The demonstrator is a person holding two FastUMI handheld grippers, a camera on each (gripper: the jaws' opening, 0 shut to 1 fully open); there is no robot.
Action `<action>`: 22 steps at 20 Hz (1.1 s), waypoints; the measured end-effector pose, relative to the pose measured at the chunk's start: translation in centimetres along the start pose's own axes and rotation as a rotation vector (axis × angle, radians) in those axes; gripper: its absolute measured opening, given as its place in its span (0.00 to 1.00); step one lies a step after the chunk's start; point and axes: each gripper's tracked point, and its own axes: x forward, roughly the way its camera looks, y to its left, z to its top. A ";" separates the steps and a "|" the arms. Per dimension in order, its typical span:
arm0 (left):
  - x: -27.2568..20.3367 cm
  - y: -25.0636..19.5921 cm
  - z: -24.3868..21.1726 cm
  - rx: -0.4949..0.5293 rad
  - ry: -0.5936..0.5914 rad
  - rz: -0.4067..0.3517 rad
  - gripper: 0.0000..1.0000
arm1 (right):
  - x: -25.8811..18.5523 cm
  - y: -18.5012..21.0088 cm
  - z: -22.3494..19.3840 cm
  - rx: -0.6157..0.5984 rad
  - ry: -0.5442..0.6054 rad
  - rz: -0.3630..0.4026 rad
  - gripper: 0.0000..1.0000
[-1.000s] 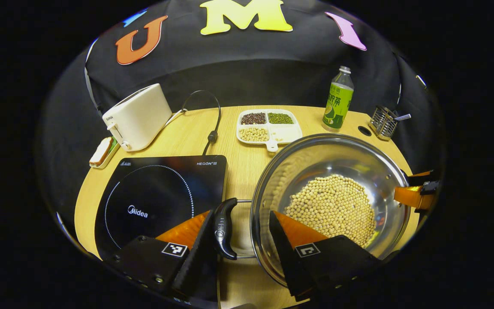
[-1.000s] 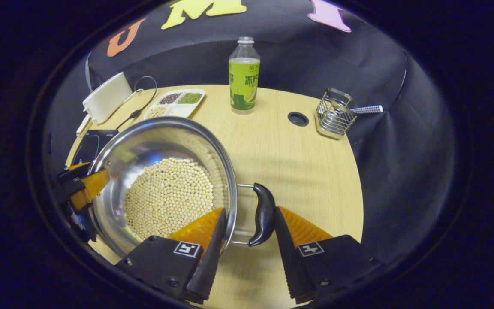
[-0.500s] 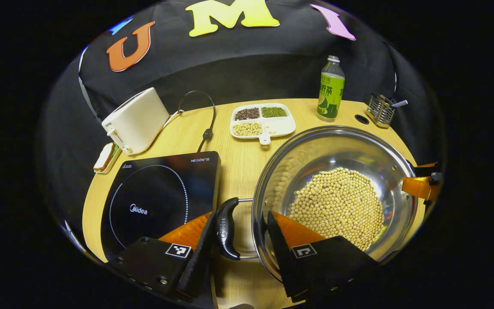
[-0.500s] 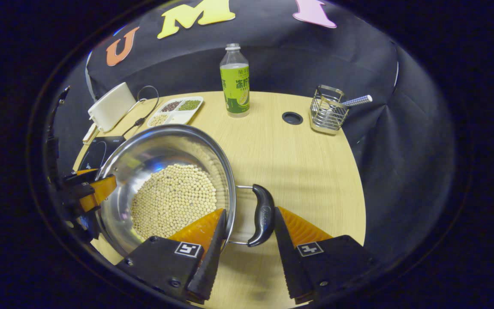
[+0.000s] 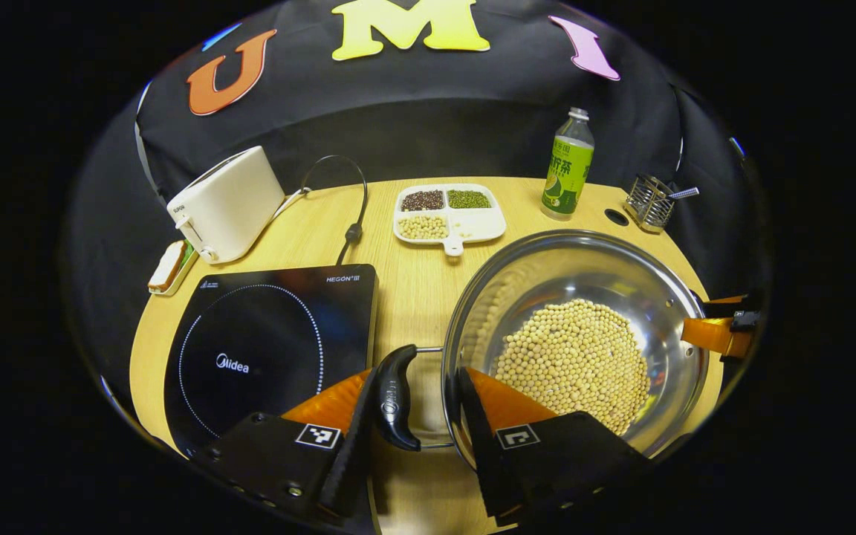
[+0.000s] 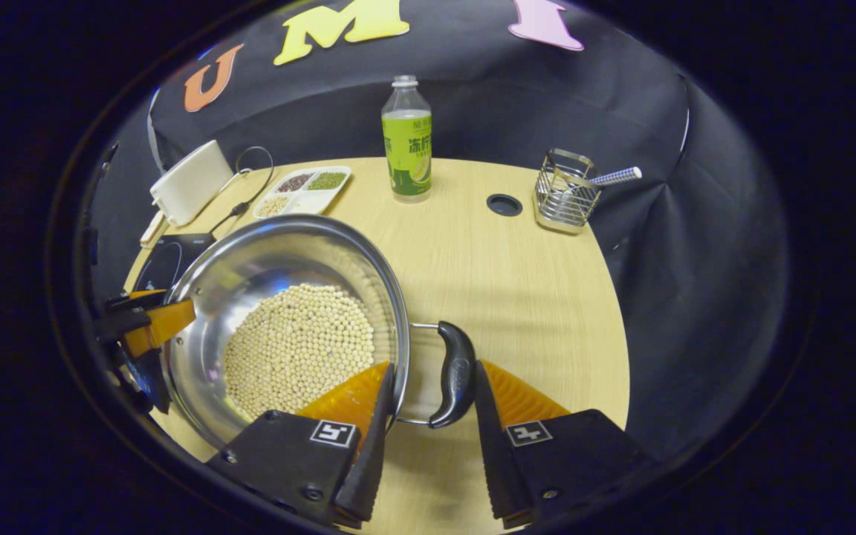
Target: First push the handle of the pot to place it horizontally, then grasp the pot with both hands and set it on the induction cooktop.
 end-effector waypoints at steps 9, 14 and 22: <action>-2.3 3.6 1.6 0.012 -0.027 0.014 0.61 | -2.6 3.5 1.8 -0.010 -0.041 -0.003 0.57; -4.1 7.4 2.3 0.013 -0.042 0.022 0.61 | -4.4 7.5 2.7 -0.008 -0.062 0.009 0.57; -5.9 15.9 2.5 0.026 -0.046 0.059 0.61 | -5.3 16.2 3.4 0.006 -0.065 0.044 0.57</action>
